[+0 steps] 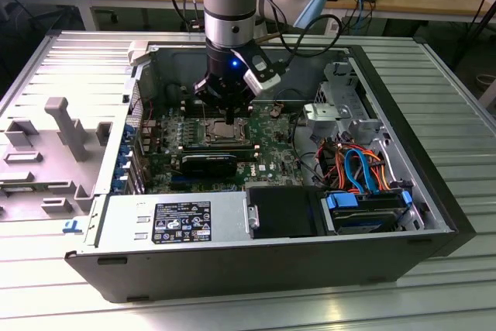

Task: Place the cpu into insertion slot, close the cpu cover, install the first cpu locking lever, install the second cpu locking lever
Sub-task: 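Install the first cpu locking lever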

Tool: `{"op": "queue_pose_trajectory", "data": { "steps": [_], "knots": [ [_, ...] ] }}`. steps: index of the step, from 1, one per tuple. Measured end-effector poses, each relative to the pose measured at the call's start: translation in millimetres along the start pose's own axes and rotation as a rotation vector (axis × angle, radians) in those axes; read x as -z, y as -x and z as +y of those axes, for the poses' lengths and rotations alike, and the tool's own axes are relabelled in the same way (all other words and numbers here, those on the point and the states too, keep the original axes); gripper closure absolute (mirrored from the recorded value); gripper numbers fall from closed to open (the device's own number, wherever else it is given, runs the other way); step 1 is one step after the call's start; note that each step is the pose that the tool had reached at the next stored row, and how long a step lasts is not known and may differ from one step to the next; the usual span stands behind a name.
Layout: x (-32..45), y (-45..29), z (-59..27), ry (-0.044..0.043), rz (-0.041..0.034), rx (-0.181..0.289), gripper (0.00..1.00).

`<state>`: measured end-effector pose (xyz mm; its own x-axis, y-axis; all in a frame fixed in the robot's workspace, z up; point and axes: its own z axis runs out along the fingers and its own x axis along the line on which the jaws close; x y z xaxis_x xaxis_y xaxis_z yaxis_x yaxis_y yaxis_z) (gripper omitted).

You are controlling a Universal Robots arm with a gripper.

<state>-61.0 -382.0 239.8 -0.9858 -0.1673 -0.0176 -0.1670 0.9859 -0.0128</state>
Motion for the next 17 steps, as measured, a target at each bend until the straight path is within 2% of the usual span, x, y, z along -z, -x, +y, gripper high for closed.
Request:
{"op": "queue_pose_trajectory", "data": {
  "steps": [17],
  "knots": [
    [0.0,0.0,0.0,0.0004,-0.0003,0.022,0.89]
  ]
}}
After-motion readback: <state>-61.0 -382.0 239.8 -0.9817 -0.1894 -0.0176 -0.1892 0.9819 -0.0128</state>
